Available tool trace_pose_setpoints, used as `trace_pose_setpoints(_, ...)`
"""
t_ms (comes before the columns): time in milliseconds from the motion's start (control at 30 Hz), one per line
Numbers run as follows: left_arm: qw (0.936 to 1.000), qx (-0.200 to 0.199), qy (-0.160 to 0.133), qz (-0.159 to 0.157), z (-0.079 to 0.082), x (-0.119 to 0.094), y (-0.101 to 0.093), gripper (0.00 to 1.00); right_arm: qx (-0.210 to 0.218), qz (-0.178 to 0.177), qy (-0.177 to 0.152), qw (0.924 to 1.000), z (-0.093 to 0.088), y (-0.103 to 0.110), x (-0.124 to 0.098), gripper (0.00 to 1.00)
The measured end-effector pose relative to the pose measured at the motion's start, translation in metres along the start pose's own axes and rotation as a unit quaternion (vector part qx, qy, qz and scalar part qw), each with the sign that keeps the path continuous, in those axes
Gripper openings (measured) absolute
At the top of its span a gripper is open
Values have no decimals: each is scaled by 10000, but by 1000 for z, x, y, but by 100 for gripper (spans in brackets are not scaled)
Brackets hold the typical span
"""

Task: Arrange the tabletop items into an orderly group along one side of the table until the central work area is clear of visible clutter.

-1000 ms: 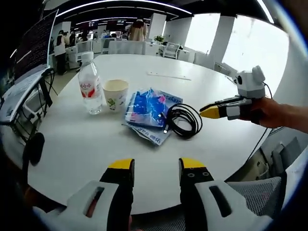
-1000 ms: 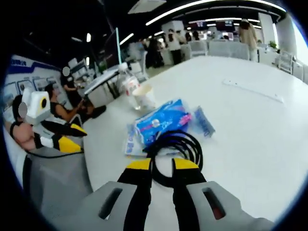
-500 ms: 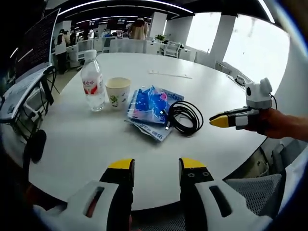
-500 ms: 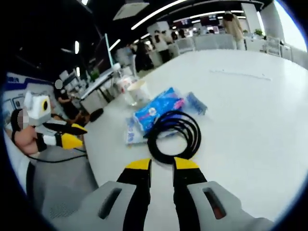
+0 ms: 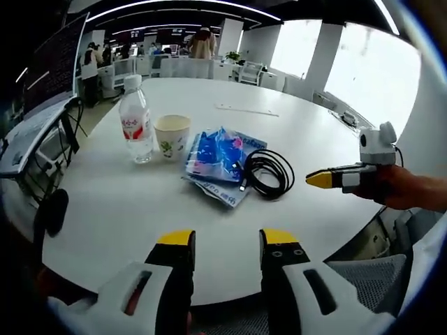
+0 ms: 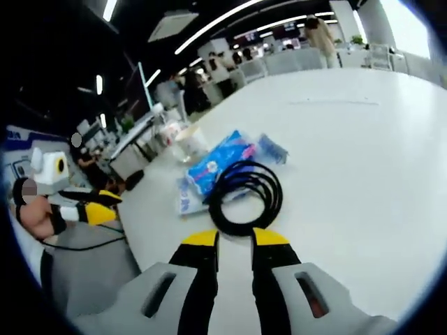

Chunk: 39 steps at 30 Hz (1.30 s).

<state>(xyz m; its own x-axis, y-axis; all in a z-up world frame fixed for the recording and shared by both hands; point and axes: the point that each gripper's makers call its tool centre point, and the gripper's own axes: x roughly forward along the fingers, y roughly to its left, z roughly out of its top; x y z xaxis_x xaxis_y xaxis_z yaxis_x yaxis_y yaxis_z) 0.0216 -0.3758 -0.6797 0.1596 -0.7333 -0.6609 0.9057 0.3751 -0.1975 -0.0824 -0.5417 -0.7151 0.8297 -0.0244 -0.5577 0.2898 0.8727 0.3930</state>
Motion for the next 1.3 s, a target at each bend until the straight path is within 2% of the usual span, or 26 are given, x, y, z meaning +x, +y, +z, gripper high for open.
trace_pose_setpoints(167, 10000, -9, 15, 2, -2, 0, 0, 35, 112, -129, -34, 9998, 5, -10, 5, 16)
trace_pose_setpoints(300, 10000, -39, 14, 15, -2, -1, 1, 35, 195, -270, -22, 9994, 9, -18, 15, 21)
trace_pose_setpoints(567, 10000, -45, -17, 43, 0, -4, 2, 35, -525, -392, 247, 9975, 24, -26, 41, 26)
trace_pose_setpoints(833, 9999, -93, -55, 98, 2, -5, 5, 35, -627, -380, 327, 9968, 33, -31, 52, 24)
trace_pose_setpoints(1300, 9998, -149, -44, 98, 1, -4, 6, 35, -862, -311, 579, 9941, 35, -39, 73, 24)
